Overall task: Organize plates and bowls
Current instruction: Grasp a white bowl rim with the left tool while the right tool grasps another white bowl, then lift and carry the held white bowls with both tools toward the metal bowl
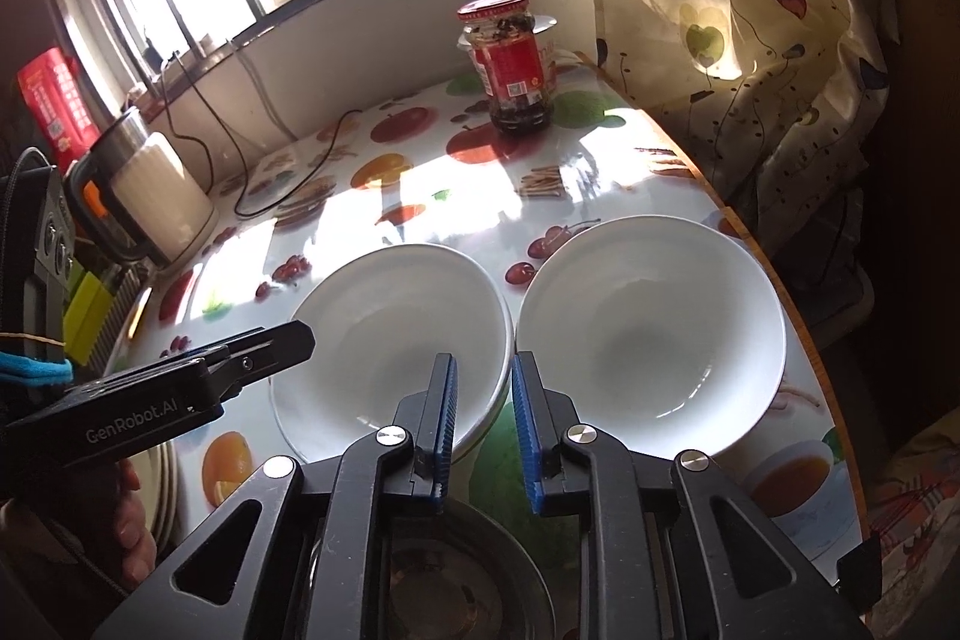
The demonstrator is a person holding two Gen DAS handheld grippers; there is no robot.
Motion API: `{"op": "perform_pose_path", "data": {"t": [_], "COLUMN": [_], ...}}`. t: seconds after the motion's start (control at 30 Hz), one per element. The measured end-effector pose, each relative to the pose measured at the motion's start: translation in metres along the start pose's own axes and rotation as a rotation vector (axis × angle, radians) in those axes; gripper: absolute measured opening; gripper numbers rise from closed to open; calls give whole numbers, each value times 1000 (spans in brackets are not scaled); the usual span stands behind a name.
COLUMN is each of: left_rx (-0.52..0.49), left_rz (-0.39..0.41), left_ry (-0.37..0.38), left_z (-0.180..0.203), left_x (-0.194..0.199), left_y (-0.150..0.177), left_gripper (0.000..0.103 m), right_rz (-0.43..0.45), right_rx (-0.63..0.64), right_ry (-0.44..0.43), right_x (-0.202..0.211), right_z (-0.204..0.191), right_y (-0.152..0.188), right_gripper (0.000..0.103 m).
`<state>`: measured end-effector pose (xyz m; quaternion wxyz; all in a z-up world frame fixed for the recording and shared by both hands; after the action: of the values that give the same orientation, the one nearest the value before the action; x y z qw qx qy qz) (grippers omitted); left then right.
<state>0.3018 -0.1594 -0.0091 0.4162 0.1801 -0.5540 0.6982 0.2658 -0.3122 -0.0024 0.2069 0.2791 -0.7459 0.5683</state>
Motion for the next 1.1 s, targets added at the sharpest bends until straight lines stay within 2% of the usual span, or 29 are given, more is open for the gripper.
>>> {"op": "perform_pose_path", "data": {"t": [0.27, 0.5, 1.1], "left_rx": [-5, -24, -27], "left_rz": [4, -2, 11], "left_ry": [10, 16, 2], "left_z": [2, 8, 9], "left_x": [-2, -4, 2], "left_y": [0, 2, 4], "left_gripper": [20, 11, 11], "right_rz": [4, 10, 30], "right_rx": [-10, -20, -45], "right_ry": [13, 17, 8], "right_x": [-1, -1, 5], "right_z": [1, 3, 2], "right_y": [-1, 0, -3], "right_gripper": [12, 10, 10]}}
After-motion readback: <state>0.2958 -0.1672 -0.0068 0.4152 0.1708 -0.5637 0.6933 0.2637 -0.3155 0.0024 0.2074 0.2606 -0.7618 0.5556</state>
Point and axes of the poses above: each gripper's, at about its wrist camera, not at the fingertips, and x roughly against the way its jaws point, z to its right, y to its underside, the point moved 6 cm from there along -x, roughly the way its jaws point, and after that the axes turned 9 degrees about z, right-handed, at the moved point
